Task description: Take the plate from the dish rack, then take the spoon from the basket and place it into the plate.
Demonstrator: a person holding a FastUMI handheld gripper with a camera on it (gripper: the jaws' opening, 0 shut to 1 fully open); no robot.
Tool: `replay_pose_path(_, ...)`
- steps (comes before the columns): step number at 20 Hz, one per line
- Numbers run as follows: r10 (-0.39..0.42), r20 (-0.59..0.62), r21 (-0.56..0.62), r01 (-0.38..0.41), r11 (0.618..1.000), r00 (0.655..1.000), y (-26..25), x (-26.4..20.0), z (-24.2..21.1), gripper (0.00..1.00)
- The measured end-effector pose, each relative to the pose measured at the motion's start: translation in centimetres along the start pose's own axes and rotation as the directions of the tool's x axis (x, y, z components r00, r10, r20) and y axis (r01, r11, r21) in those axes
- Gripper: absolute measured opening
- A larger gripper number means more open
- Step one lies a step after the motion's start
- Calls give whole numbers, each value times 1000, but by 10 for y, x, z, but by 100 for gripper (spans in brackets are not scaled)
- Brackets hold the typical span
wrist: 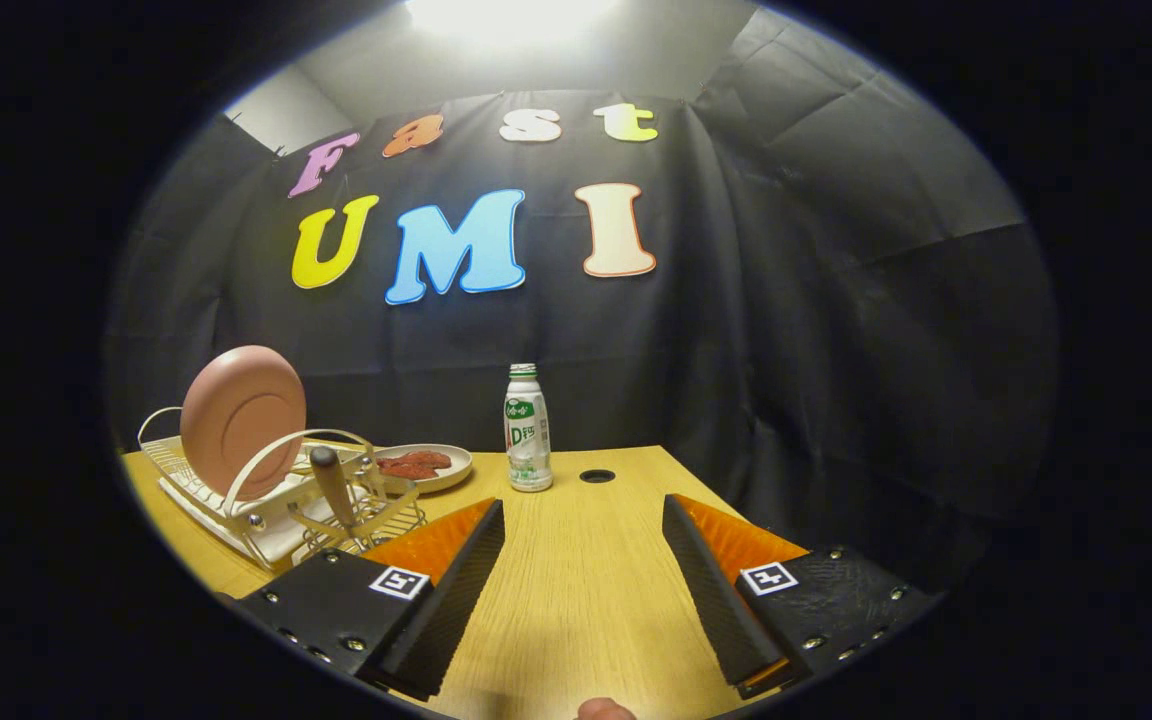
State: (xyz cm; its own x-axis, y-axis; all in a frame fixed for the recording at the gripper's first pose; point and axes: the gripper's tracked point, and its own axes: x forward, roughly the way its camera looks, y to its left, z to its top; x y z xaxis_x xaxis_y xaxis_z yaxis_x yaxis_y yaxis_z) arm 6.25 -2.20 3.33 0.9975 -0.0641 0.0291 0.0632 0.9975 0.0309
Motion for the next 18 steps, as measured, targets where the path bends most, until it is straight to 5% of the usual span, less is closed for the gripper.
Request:
replay_pose_path(10,-30,24,-21,31,999,999,31,-57,146,97)
replay_pose_path(18,-3,21,-13,3,1000,1000,93,-73,199,97)
